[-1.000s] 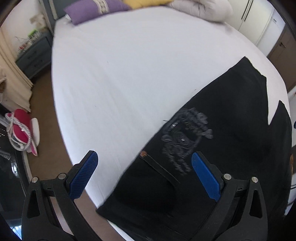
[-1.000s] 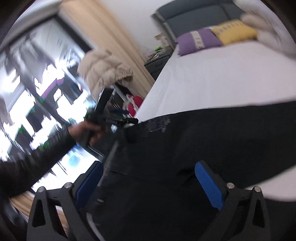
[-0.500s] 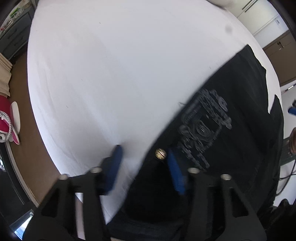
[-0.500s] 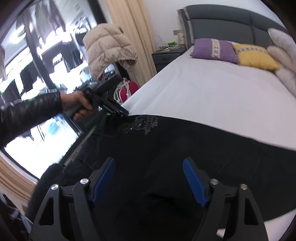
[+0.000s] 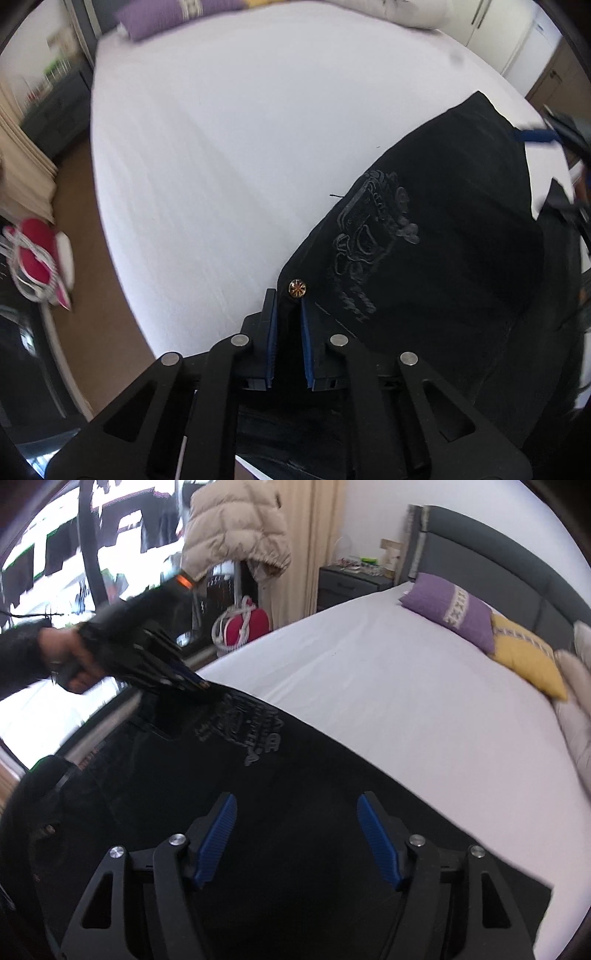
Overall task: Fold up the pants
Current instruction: 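Grasp the jeans waistband with the right tool while the left tool holds it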
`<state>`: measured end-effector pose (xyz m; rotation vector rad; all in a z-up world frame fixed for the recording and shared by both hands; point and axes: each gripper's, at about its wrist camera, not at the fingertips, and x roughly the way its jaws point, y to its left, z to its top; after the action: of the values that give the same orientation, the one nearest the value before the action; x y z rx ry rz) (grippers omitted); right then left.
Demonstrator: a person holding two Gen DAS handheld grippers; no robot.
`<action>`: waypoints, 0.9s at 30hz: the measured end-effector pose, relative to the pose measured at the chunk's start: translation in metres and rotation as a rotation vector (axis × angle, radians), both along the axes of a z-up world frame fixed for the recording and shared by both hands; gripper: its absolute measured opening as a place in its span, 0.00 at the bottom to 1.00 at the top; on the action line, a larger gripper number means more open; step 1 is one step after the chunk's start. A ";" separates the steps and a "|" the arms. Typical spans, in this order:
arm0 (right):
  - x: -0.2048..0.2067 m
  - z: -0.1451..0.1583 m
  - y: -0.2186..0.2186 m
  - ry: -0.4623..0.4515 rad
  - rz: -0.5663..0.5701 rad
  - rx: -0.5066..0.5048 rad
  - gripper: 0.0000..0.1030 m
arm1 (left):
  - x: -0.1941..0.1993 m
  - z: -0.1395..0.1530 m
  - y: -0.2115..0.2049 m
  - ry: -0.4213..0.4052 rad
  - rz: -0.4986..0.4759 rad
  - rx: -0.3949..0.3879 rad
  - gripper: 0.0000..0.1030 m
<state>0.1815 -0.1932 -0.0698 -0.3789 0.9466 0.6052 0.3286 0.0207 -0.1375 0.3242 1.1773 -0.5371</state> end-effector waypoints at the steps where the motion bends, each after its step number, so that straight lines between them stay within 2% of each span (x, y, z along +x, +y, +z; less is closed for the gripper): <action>1: 0.006 -0.001 0.004 -0.004 0.016 -0.020 0.68 | -0.010 0.006 -0.005 -0.035 -0.008 0.006 0.10; 5: 0.032 -0.008 0.015 -0.013 0.079 -0.112 0.67 | -0.047 0.023 -0.018 -0.144 -0.017 0.016 0.10; 6: 0.037 -0.011 0.016 -0.010 0.090 -0.131 0.67 | -0.075 0.021 -0.011 -0.162 -0.015 0.014 0.10; 8: 0.049 -0.016 0.018 -0.001 0.106 -0.162 0.66 | -0.094 0.031 -0.015 -0.207 -0.024 0.030 0.10; 13: 0.066 -0.025 0.033 0.036 0.157 -0.205 0.62 | -0.123 0.053 -0.003 -0.246 -0.027 0.019 0.10; 15: 0.070 -0.031 0.041 0.070 0.184 -0.220 0.57 | -0.124 0.054 0.001 -0.245 -0.019 0.006 0.10; 17: 0.073 -0.039 0.046 0.106 0.197 -0.232 0.45 | -0.122 0.053 0.010 -0.248 -0.018 0.000 0.10; 18: 0.076 -0.043 0.047 0.130 0.195 -0.232 0.42 | -0.126 0.055 0.011 -0.247 -0.019 -0.002 0.10; 20: 0.080 -0.046 0.046 0.170 0.175 -0.214 0.25 | -0.121 0.054 0.013 -0.248 -0.021 -0.009 0.10; 22: 0.084 -0.045 0.040 0.216 0.149 -0.162 0.16 | -0.112 0.051 0.019 -0.245 -0.015 -0.018 0.10; 23: 0.083 -0.044 0.036 0.233 0.138 -0.140 0.12 | -0.113 0.052 0.021 -0.243 -0.010 -0.024 0.10; 27: 0.076 -0.040 0.031 0.258 0.097 -0.095 0.08 | -0.115 0.052 0.025 -0.243 -0.006 -0.041 0.10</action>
<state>0.2574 -0.1627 -0.1098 -0.4404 1.2121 0.7110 0.2137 0.0459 -0.0853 0.3479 0.9295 -0.5106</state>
